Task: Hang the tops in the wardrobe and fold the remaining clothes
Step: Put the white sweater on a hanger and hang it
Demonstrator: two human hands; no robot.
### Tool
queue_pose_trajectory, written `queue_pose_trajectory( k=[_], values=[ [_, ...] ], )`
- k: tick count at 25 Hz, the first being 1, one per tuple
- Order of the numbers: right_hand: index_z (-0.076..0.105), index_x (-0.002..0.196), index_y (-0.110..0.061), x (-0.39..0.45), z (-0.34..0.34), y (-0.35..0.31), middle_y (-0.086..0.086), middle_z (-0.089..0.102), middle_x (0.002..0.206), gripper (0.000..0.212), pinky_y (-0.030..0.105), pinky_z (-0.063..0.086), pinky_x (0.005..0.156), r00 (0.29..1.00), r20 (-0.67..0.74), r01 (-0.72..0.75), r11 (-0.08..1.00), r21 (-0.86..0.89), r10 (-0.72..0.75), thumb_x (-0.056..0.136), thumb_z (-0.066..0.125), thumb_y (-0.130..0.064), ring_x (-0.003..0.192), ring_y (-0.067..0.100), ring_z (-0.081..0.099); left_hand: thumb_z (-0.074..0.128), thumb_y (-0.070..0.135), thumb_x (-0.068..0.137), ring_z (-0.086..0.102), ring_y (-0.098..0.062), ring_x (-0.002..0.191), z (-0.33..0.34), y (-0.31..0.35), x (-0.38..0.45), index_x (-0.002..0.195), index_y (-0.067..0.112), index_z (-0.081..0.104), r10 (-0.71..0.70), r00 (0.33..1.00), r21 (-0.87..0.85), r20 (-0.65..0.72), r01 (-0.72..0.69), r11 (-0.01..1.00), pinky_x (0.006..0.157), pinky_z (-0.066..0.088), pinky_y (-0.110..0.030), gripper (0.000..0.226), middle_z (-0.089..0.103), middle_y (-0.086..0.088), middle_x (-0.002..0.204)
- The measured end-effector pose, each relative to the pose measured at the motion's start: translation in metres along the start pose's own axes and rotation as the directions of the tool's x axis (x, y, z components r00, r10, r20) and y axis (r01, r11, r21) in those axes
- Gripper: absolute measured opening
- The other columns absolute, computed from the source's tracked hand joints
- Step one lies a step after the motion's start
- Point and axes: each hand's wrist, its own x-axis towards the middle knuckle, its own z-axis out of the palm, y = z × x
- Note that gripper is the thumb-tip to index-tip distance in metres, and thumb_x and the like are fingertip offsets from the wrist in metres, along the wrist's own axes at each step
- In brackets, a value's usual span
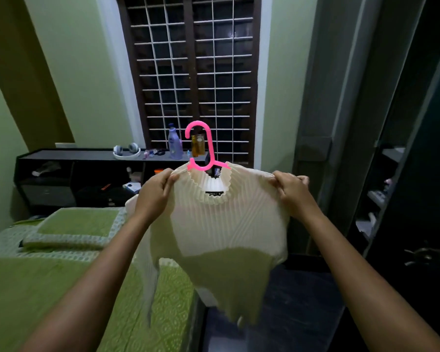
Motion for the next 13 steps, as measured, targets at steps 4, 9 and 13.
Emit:
queue_pose_trajectory(
  k=[4, 9, 13],
  values=[
    [0.047, 0.077, -0.013, 0.074, 0.029, 0.036, 0.002, 0.053, 0.073, 0.021, 0.033, 0.027, 0.066, 0.993, -0.107, -0.049, 0.999, -0.010, 0.048, 0.096, 0.039, -0.017, 0.078, 0.030, 0.054, 0.034, 0.040, 0.101, 0.057, -0.032, 0.078, 0.051, -0.015, 0.104, 0.083, 0.014, 0.046, 0.108, 0.991, 0.054, 0.081, -0.112, 0.992, 0.064, 0.038, -0.040, 0.034, 0.056, -0.006, 0.078],
    [0.040, 0.076, -0.021, 0.152, 0.043, 0.077, -0.006, 0.050, 0.072, 0.020, 0.034, 0.026, 0.072, 0.969, -0.214, -0.142, 0.986, -0.092, 0.120, 0.093, 0.032, -0.027, 0.082, 0.027, 0.055, 0.023, 0.054, 0.098, 0.060, -0.034, 0.095, 0.127, -0.006, 0.235, 0.100, 0.013, 0.053, 0.268, 0.950, 0.069, 0.161, -0.282, 0.957, 0.075, 0.046, -0.044, 0.051, 0.065, -0.011, 0.100],
    [0.040, 0.077, -0.017, 0.188, 0.049, 0.123, -0.002, 0.053, 0.073, 0.025, 0.035, 0.028, 0.069, 0.947, -0.265, -0.232, 0.959, -0.163, 0.184, 0.101, 0.039, -0.022, 0.076, 0.028, 0.053, 0.031, 0.040, 0.102, 0.060, -0.035, 0.090, 0.208, 0.009, 0.290, 0.096, 0.015, 0.050, 0.348, 0.914, 0.027, 0.209, -0.361, 0.932, 0.063, 0.032, -0.035, 0.032, 0.065, -0.010, 0.097]
  ],
)
